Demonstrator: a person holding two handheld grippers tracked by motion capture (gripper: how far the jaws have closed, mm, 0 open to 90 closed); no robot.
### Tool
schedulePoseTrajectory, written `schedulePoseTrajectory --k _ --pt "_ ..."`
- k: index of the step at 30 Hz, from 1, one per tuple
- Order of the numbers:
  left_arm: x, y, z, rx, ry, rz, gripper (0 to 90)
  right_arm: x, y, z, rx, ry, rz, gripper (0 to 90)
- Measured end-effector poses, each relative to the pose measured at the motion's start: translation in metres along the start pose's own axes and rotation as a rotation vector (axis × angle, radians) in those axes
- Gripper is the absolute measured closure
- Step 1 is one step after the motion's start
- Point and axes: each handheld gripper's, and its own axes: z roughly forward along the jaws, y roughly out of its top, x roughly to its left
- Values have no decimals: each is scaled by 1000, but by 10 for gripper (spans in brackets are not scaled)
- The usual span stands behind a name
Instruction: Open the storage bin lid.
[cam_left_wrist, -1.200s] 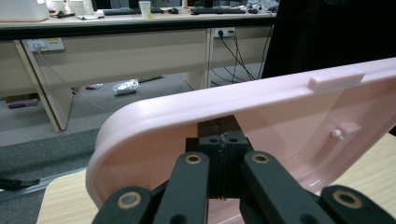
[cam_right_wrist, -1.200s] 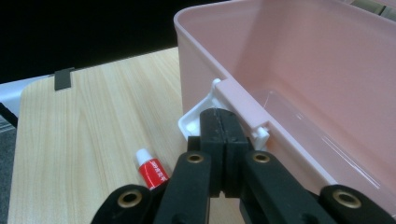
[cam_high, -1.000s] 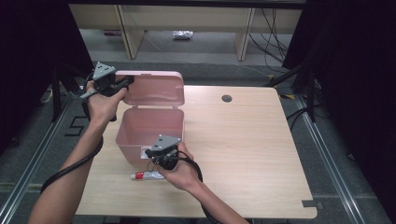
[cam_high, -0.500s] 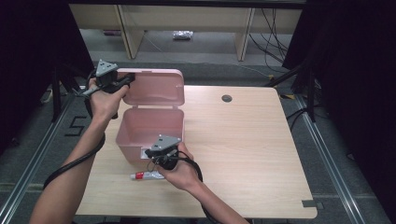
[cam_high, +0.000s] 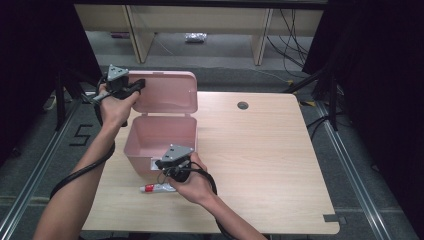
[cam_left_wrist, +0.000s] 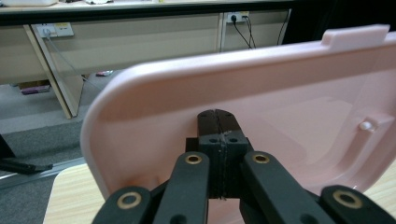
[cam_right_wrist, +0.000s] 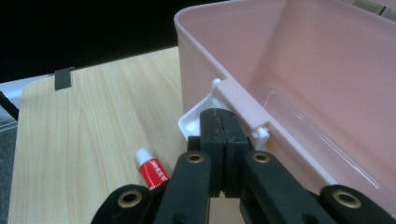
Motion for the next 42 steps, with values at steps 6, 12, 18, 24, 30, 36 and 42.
schedulePoseTrajectory --k 6,12,18,24,30,36,42 --pt "2 -5 5 18 9 0 896 2 -1 0 5 5 32 900" --pt "2 -8 8 31 9 1 896 0 0 0 -1 1 2 900" --pt "0 -9 13 45 9 4 896 1 -1 0 -1 3 14 900" --pt "1 -11 18 76 16 13 895 2 -1 0 4 5 33 900" --pt "3 -14 24 101 20 13 895 0 0 0 -2 1 -2 900" --pt "4 -17 29 128 24 15 895 1 -1 0 -1 4 13 900" --pt "5 -22 34 158 19 23 895 1 -1 0 -1 5 14 900"
